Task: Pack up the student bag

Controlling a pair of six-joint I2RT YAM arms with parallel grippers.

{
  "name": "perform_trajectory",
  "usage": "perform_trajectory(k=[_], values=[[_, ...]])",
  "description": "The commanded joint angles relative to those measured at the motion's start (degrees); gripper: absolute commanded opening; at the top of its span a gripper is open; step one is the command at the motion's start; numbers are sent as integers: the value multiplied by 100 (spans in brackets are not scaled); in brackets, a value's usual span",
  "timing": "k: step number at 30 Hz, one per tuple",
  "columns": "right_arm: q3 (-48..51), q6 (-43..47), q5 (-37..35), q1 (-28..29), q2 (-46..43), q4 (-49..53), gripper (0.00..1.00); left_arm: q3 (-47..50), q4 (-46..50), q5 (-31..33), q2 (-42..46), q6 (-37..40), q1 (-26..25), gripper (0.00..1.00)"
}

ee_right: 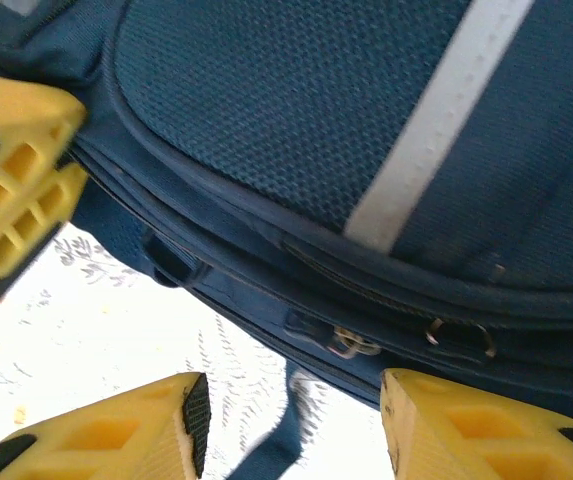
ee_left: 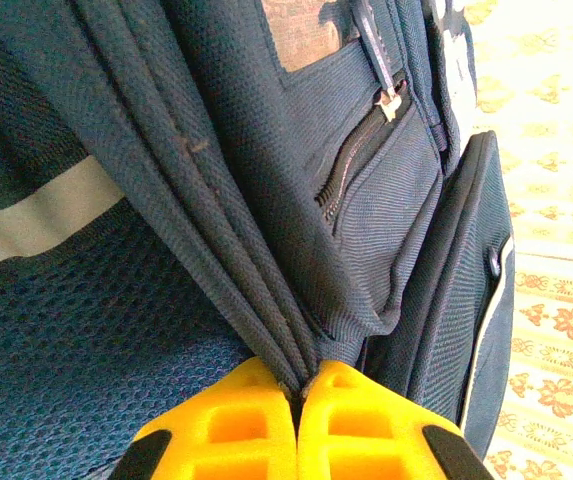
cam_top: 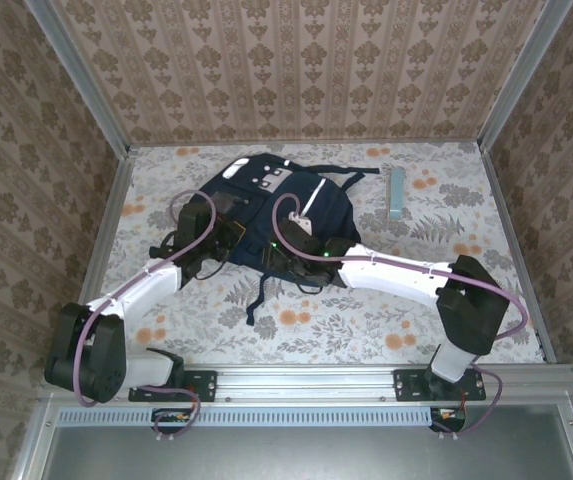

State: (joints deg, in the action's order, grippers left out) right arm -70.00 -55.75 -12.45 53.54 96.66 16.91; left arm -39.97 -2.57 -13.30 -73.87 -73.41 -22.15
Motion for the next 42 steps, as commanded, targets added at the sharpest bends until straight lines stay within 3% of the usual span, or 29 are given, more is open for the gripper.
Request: perform_trajectory(k=[1, 6, 26, 33, 40, 42], values=[[-201, -477, -132, 34, 252, -111, 49, -324, -198, -217, 231, -60, -59, 0], [-213, -905, -595, 125, 277, 265, 40, -356, -187, -230, 206, -61, -57, 0], [-324, -1119, -931, 232, 731, 291, 36, -310, -175, -261, 276, -86, -60, 0], [-668, -826, -1063, 149, 1046, 525, 23, -307, -168, -268, 276, -96, -61, 0], [-436, -590, -1295, 144, 658, 924, 1, -266, -16, -114, 266, 36, -28, 0], [-254, -406, -1327, 149, 465, 987, 0, -233, 23, -78, 271, 74, 7, 0]])
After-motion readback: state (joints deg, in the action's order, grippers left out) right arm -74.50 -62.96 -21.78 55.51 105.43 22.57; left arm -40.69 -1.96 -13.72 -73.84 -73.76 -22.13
